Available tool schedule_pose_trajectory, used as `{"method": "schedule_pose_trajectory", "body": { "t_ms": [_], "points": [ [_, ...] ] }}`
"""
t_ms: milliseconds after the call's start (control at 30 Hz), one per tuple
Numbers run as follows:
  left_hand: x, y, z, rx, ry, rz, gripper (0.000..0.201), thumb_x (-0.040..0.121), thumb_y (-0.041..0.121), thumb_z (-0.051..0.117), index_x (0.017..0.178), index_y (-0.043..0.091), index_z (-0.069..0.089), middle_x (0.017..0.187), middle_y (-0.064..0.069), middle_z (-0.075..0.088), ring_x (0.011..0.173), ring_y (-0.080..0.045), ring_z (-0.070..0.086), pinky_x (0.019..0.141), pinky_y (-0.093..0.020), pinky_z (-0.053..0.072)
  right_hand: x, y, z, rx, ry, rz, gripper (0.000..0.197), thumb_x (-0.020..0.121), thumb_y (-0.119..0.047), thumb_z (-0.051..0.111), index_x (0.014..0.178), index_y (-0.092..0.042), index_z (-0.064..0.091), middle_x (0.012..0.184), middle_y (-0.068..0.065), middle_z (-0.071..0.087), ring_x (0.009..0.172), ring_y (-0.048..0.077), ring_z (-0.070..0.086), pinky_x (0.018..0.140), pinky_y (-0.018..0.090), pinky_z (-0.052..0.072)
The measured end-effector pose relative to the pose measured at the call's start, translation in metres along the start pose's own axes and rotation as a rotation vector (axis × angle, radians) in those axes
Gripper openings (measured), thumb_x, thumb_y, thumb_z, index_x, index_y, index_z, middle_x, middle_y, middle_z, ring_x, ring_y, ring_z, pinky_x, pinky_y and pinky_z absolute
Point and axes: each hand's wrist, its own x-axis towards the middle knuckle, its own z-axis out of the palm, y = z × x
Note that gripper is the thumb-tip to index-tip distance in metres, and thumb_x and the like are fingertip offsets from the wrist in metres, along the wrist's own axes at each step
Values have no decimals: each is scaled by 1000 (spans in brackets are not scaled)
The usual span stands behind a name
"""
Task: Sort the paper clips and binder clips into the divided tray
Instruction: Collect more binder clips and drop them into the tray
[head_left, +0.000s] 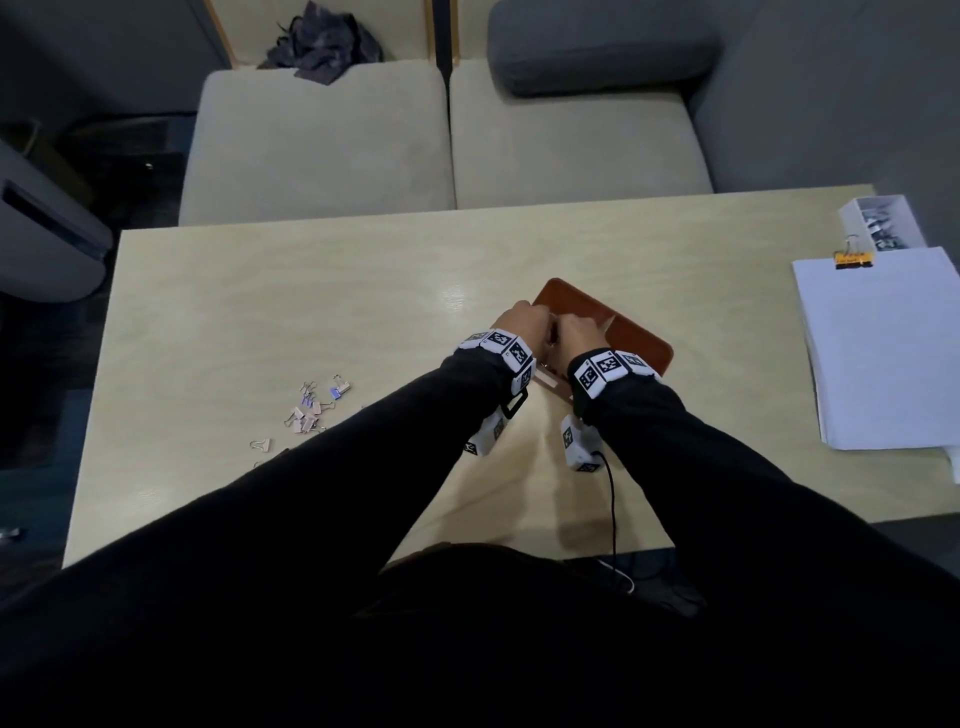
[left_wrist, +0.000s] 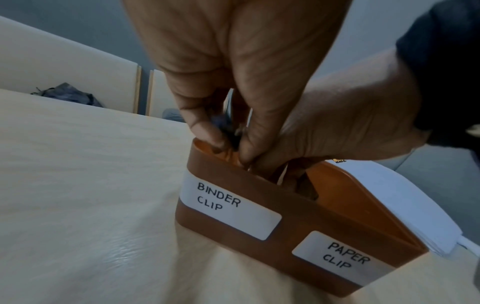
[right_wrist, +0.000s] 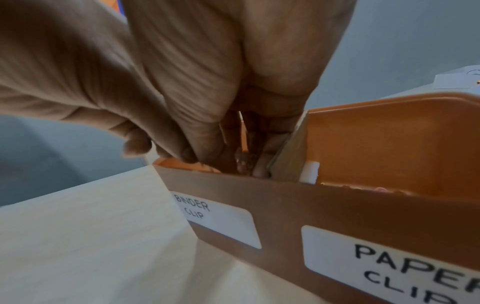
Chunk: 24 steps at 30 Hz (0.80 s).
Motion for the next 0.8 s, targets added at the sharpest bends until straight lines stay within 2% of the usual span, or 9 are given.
{"method": "schedule_pose_trajectory", "body": {
  "t_ms": [100,300,433,567,633,733,800],
  "points": [
    [0,1,1,-11,17,14,35,86,9,59,120,4,54,117,-21,52,98,-40,61,88,-41,51,1,1,-1,-5,1,-9,27,91,-8,55,116,-10,62,112,17,68,108,36,63,92,44,50],
    [-10,0,-3,-81,48,85,37,85,2,57,121,5,49,115,-19,47,90,-37,61,79,-40,52,-2,5,-2,61,69,-1,29,87,-5,59,114,-11,65,107,18,70,99,33,67,86,43,55],
    [-27,-16,-6,-108,158,82,32,85,-3,52,115,6,47,110,-15,50,91,-33,58,70,-37,46,-9,0,-2,72,160,-51,24,86,-7,58,108,-14,61,111,12,62,105,31,61,84,41,52],
    [-49,-55,-6,-115,183,15,37,80,-6,44,113,9,49,113,-12,52,97,-30,54,79,-42,49,-19,-23,1,76,233,-145,22,87,-14,55,107,-17,62,113,7,57,103,26,59,79,35,44],
    [-61,-79,-1,-97,183,-34,34,82,-2,46,114,11,50,113,-11,52,98,-30,54,78,-40,49,-23,-40,7,74,203,-212,25,89,-14,54,113,-16,60,117,7,57,103,25,59,79,33,42],
    [-78,-117,6,-66,156,-131,32,85,3,47,116,11,50,116,-11,52,100,-31,55,80,-41,50,-31,-66,22,53,139,-314,26,92,-16,51,117,-17,57,121,5,54,101,25,60,81,36,49],
    [-90,-145,11,-47,135,-200,33,86,4,48,118,12,50,118,-12,50,102,-31,55,82,-42,50,-36,-83,34,21,84,-359,27,93,-17,49,119,-18,55,123,3,52,99,25,60,76,35,48]
  ]
}}
